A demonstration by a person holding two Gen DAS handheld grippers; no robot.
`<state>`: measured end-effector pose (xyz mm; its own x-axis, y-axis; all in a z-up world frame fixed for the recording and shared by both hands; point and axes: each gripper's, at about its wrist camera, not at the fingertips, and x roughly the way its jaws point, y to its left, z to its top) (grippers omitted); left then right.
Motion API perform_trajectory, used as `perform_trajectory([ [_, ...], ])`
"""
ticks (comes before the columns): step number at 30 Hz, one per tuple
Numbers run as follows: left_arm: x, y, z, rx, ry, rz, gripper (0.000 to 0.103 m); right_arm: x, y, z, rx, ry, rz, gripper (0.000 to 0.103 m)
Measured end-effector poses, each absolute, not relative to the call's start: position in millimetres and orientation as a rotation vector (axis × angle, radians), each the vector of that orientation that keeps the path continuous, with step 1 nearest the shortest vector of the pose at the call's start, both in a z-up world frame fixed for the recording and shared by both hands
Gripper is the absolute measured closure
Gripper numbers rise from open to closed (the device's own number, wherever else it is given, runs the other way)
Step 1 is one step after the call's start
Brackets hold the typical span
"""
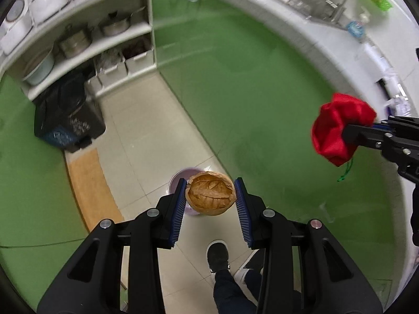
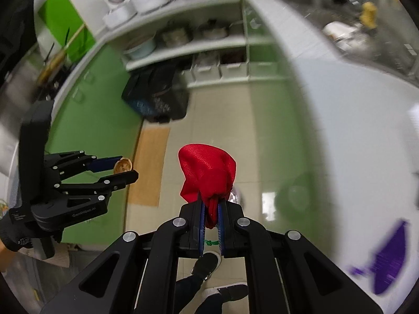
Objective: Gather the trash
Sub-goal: 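Carry the walnut shell and red bag to the pink bin and release both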
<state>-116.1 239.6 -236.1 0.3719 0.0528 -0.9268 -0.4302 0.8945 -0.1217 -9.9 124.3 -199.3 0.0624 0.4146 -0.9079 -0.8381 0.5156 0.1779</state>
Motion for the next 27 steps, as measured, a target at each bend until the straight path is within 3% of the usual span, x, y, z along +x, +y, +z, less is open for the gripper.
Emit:
perform_trajectory([
  [19, -143, 307, -477, -0.519, 1.248, 0.399, 0.066, -13, 219, -503, -0.643, 1.374, 1.056, 0.095],
  [22, -142, 311, -502, -0.527, 1.253, 0.398, 0.066, -13, 231, -531, -0.656, 1.387, 1.059, 0.086],
  [24, -140, 312, -518, -0.533, 1.257, 0.392, 0.066, -13, 228, -542, -0.666, 1.391, 1.065, 0.067],
  [25, -139, 308, -521, -0.532, 1.259, 0.390, 0.066, -13, 228, -548, -0.665, 1.386, 1.065, 0.047],
  [26, -137, 308, -527, -0.533, 1.261, 0.386, 0.066, -13, 230, -553, -0.657, 1.383, 1.067, 0.035],
  [27, -136, 307, -532, -0.534, 1.263, 0.383, 0.066, -11, 228, -554, -0.651, 1.384, 1.065, 0.032],
])
